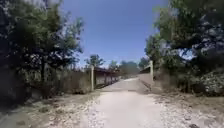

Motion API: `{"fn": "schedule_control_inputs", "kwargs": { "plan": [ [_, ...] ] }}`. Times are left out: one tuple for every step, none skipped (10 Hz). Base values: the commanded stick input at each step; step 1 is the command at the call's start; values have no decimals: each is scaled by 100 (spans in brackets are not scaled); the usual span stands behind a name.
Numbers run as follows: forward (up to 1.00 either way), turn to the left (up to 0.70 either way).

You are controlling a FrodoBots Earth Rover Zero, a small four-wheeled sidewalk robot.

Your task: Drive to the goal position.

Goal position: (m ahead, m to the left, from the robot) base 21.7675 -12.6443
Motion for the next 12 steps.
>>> {"fn": "schedule_control_inputs", "kwargs": {
  "plan": [
    [70,0],
    [70,0],
    [70,0],
    [70,-14],
    [70,-14],
    [70,-14],
    [70,-10],
    [70,-1],
    [70,0],
    [70,0],
    [70,0],
    [70,0]
  ]
}}
